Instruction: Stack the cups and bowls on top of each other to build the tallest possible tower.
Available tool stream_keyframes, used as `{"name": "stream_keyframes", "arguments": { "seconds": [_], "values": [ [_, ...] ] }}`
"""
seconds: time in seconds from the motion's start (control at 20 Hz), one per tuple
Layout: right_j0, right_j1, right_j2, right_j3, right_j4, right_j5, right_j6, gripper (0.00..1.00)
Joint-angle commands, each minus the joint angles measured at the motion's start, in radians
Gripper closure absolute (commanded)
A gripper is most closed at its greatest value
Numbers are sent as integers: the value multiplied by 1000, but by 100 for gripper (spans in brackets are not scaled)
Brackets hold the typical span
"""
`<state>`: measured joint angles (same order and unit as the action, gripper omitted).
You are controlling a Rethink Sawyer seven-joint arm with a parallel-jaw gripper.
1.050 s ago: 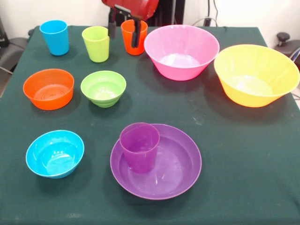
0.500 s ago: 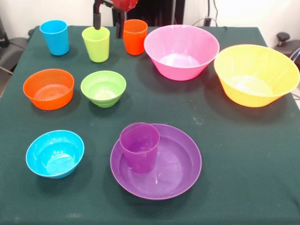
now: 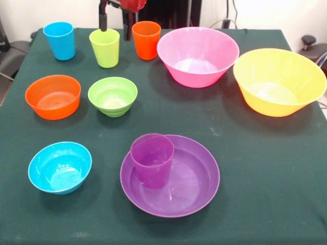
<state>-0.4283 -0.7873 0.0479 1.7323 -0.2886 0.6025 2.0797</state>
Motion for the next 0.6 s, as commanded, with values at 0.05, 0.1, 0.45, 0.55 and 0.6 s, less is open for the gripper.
{"name": "stream_keyframes", "arguments": {
  "seconds": [0.05,0.1,0.45,0.55,0.6],
  "values": [
    [-11,65,121,69,-112,-83,-142,0],
    [-13,70,122,71,-119,-92,-136,0],
    [-26,98,128,80,-160,-142,-109,0],
    [-34,112,131,76,-174,-158,-112,0],
    [-38,120,133,72,-179,-164,-113,0]
  ]
}}
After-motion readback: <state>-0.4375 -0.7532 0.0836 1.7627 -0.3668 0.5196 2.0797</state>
